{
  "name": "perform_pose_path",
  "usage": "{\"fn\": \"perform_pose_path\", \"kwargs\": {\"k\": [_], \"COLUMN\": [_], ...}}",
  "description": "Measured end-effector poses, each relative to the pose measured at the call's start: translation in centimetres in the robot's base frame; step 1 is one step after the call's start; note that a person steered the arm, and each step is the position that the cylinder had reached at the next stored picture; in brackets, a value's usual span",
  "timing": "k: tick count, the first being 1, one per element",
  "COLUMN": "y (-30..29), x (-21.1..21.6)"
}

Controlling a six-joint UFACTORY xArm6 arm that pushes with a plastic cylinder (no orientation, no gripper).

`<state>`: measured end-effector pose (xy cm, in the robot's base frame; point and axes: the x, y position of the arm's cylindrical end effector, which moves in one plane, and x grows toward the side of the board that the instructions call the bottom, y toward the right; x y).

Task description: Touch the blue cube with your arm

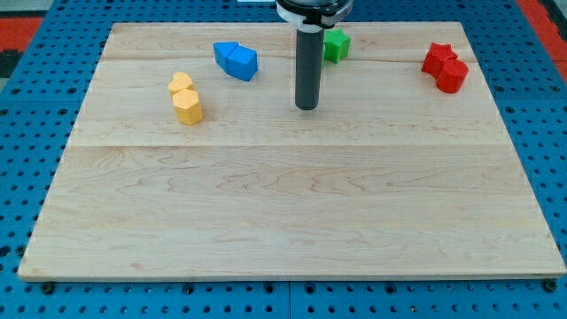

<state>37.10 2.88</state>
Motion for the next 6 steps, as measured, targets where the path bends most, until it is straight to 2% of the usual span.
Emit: {"fn": "perform_pose_path", "kwargs": {"k": [2, 3, 4, 5, 6], "y": [0.3, -5.7, -9.9, -8.7, -2.6], "x": [0.2, 1.2, 0.3, -5.0, -3.6]}}
